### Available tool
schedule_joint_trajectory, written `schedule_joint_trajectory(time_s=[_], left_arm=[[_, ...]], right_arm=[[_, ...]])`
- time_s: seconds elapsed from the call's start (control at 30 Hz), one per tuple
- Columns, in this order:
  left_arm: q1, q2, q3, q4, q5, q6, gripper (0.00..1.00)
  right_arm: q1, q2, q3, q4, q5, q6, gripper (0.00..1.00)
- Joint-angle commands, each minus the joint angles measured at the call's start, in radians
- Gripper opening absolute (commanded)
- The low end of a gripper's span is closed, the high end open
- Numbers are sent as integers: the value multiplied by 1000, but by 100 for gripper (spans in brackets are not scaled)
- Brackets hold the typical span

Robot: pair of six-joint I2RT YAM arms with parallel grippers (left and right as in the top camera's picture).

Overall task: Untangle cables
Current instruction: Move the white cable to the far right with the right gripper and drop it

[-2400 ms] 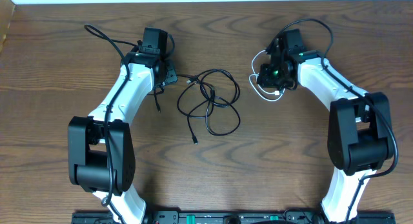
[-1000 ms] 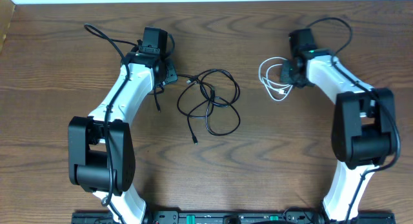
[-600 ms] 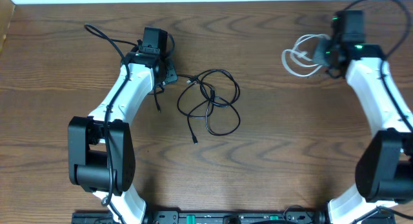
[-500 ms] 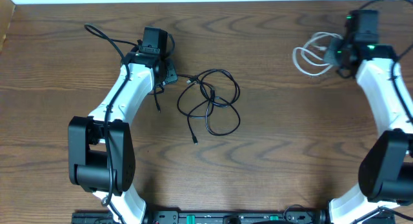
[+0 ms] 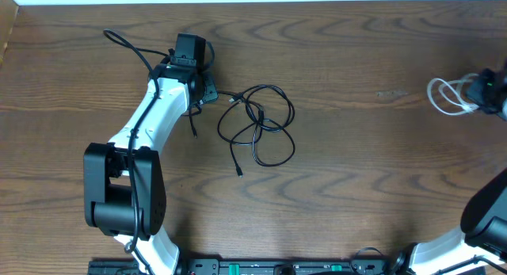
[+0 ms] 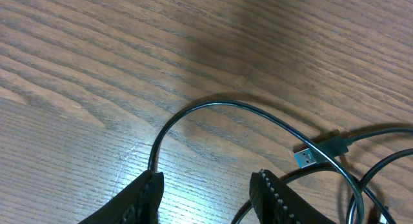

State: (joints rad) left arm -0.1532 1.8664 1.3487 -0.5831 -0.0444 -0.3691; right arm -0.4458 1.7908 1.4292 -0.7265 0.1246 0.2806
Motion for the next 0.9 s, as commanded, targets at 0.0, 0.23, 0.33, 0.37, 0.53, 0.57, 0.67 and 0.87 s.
schedule_joint_trajectory(time_s=[0.0,0.23,0.33,0.37,0.53,0.57,0.67,0.87], left_arm=[[2,-23,2,-2,-20,2,48],[2,-23,2,-2,-20,2,48],[2,-23,2,-2,-20,2,49],[2,-23,2,-3,-20,2,49],[2,-23,2,-2,-20,2,49],[2,-23,2,-2,-20,2,49],[2,-24,2,-2,-20,2,49],[2,-23,2,-2,-20,2,49]], right_arm=[[-75,-5,-23,-2,1,15,1],[-109,1,-33,0,-29,82,1],[-104,2,-33,2,-31,82,1],[-101,3,-33,3,-32,82,1],[-89,11,-33,53,-215,-62,1],[-89,13,-33,55,-239,-65,1],[-89,21,-33,57,-254,-65,1],[-91,56,-33,55,-247,-65,1]])
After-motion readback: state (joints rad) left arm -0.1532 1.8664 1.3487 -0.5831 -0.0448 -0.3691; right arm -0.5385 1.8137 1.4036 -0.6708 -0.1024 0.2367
